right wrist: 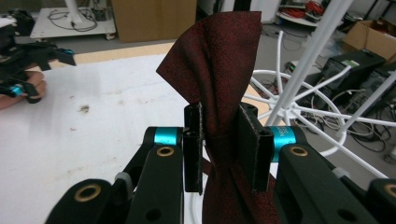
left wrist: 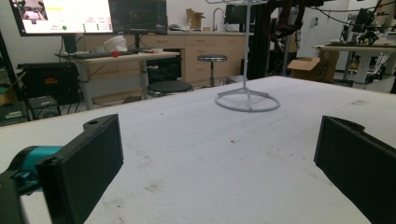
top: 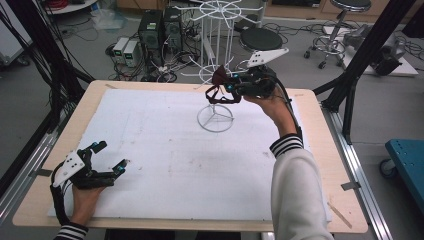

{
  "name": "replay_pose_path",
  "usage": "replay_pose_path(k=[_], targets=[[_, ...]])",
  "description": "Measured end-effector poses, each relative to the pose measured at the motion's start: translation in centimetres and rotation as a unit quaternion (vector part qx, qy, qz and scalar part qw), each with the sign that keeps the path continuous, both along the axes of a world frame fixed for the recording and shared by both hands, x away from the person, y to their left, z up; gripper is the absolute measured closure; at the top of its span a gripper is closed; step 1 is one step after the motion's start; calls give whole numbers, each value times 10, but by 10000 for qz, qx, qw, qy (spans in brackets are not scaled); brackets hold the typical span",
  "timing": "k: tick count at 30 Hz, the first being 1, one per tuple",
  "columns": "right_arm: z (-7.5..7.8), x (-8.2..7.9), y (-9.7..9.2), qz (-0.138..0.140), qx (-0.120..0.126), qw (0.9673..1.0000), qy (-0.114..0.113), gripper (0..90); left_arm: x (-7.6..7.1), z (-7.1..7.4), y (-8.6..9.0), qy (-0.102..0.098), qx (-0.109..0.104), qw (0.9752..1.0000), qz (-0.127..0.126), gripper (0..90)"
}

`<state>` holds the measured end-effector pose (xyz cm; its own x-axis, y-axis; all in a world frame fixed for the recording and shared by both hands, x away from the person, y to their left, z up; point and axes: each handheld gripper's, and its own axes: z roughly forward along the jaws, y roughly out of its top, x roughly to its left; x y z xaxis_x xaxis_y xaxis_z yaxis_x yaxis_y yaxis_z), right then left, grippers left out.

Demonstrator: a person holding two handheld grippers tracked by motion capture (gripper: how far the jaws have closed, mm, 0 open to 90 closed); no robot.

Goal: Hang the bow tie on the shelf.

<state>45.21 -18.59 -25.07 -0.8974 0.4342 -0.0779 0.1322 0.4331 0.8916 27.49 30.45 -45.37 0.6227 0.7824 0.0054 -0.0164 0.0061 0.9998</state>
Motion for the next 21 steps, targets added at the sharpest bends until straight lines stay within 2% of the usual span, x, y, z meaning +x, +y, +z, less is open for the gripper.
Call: replay_pose_path(k=[13, 21], targets=[[-4, 5, 5, -120, -81, 9999, 70, 691, 0, 0, 0, 5, -15, 10000, -7, 17], [-4, 5, 4, -179, -26, 9998, 47, 613, 0, 0, 0, 2, -1, 10000, -6, 17]])
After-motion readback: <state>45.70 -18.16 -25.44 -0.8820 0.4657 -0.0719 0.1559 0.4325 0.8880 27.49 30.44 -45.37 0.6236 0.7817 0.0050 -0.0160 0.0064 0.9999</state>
